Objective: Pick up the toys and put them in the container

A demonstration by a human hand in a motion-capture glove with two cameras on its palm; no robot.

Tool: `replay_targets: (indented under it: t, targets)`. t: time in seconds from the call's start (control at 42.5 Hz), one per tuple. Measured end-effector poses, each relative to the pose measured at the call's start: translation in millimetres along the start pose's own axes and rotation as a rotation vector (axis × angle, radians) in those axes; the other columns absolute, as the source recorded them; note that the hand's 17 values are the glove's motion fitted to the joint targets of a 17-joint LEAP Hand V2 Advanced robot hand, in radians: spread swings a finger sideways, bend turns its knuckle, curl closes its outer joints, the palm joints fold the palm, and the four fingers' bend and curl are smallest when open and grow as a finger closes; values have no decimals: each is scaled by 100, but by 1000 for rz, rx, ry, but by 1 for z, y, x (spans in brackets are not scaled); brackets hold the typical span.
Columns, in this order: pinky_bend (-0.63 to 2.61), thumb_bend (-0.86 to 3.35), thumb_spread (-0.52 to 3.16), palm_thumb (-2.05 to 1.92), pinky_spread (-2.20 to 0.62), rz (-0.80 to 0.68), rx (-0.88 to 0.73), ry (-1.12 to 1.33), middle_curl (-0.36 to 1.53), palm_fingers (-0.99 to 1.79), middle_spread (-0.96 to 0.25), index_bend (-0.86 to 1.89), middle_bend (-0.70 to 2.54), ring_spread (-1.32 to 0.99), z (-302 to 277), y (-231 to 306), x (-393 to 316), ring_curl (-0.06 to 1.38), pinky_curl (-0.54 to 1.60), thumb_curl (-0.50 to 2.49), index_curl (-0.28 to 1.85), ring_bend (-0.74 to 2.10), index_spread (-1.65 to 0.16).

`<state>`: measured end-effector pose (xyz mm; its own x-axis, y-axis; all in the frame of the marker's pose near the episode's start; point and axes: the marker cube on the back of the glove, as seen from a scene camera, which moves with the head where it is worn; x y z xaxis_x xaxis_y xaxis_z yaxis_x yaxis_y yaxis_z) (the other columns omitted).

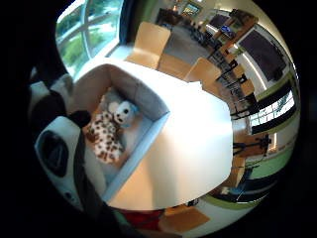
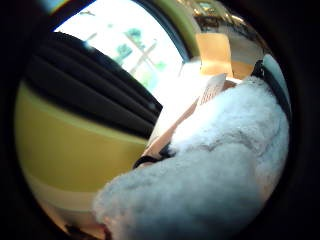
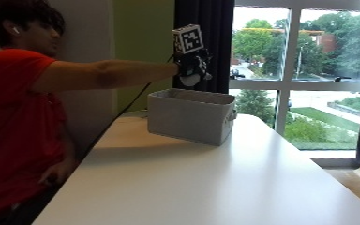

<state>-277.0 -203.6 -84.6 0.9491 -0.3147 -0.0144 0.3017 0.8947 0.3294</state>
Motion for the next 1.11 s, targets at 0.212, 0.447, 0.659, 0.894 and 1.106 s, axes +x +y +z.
replay_targets:
  t: [0.212,0.447,0.659,0.894,1.106]
  targets:
    - [93,-2,63,38,-45,11,-48,-47,76,114,-32,58,107,-36,28,0,1,55,41,93,92,133,-37]
    - [92,-2,65,37,-46,96,-64,12,75,111,-33,47,101,-37,34,8,6,53,40,94,94,131,-39]
    - [90,-10,90,12,-36,68,-235,2,68,48,-36,21,80,-36,38,16,0,49,41,81,91,115,-39]
    - [100,-7,106,-7,-13,39,-226,-17,55,-3,-26,17,51,-22,30,34,22,35,41,62,78,79,-41]
    - [94,-8,109,-10,-3,34,-133,-72,48,-5,-19,21,40,-13,12,87,79,26,37,49,71,59,-42]
